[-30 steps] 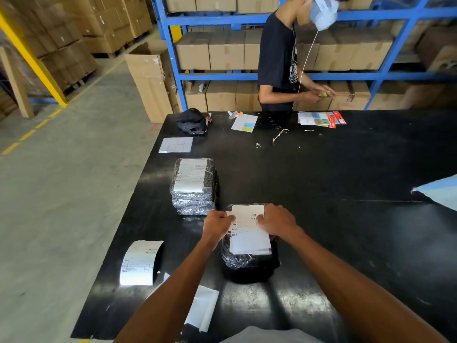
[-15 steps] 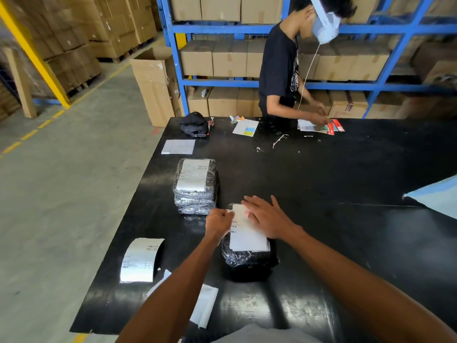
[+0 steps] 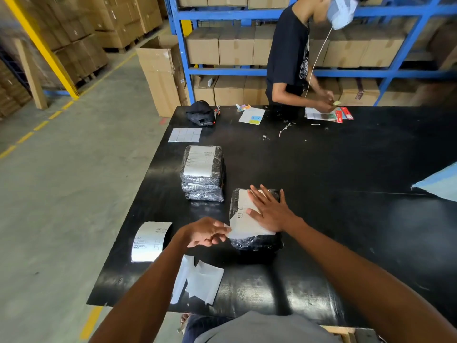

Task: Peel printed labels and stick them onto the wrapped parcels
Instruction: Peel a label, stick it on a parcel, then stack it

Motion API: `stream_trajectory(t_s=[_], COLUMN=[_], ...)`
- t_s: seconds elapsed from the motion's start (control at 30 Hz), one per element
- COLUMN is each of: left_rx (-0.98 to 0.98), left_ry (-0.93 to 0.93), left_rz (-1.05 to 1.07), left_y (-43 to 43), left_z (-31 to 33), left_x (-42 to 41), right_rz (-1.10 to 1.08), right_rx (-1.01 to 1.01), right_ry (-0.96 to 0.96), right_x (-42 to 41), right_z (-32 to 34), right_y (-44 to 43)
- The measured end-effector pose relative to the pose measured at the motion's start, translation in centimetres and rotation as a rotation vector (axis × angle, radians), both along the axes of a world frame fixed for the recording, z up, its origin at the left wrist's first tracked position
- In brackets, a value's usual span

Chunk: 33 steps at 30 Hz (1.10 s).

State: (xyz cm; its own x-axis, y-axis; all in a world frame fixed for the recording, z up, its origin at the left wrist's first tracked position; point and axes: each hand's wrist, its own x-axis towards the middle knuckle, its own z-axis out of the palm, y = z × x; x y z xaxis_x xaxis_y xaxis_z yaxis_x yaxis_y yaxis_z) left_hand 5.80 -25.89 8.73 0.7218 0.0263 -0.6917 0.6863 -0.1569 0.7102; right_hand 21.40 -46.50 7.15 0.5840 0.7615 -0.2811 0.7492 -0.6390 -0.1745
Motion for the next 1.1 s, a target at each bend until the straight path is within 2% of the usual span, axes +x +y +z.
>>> stream_trajectory(t_s=[0.13,0.33,0.4,0.5,0.6,0.7,0.73,0.8,0.9,1.0,1.1], left_rx=[0.078,0.383,0.425,0.342,0.337,0.595,0.679,0.782,0.590,0.310,0.332], left_ry=[0.168,0.221,0.253,0.354,0.415,0.323,0.263,0.059,-0.272,-0.330,-0.380], left_rz=[-0.194,-0.337,-0.311,-0.124,-0.191,-0.478,-0.493,-0.362,-0.076,-0.039,0.028], left_y=[0.7,0.6,0.5,0.0,-0.2,0.5,0.6,0.4,-0.9,-3.0,-4.0], left_z=[-0.9,-2.6,-3.6,-5.0,-5.3,-5.5,-5.5,-5.1,-3.2,-0.8,-1.6], left_x=[-2.1,-3.0,-3.3,-3.4,-3.1,-2.8,-2.6,-1.7,0.2,1.6,2.3], right_rz=[-0.008,-0.013,-0.038,-0.096,-0.217,-0.395,-0.461,-0.571,-0.630,-0.668,-0.709], right_rx=[0.016,0.011,0.027,0.053,0.108,0.196,0.234,0.324,0.461,0.528,0.553], right_ry=[0.001,-0.041,-0.054,-0.037,0.004,0.116,0.175,0.306,0.417,0.428,0.410], right_x=[-0.2,-1.0,-1.5,-2.2,-2.9,-3.5,-3.7,-3.9,-4.1,-4.0,-3.9], right_z=[0.0,0.4,0.4,0.3,0.1,-0.6,-0.7,-0.8,-0.6,-0.5,-0.5], right_y=[-0.1,-0.4,-0.7,-1.2,-1.7,-2.0,-2.1,-2.1,-1.5,-0.8,-0.5])
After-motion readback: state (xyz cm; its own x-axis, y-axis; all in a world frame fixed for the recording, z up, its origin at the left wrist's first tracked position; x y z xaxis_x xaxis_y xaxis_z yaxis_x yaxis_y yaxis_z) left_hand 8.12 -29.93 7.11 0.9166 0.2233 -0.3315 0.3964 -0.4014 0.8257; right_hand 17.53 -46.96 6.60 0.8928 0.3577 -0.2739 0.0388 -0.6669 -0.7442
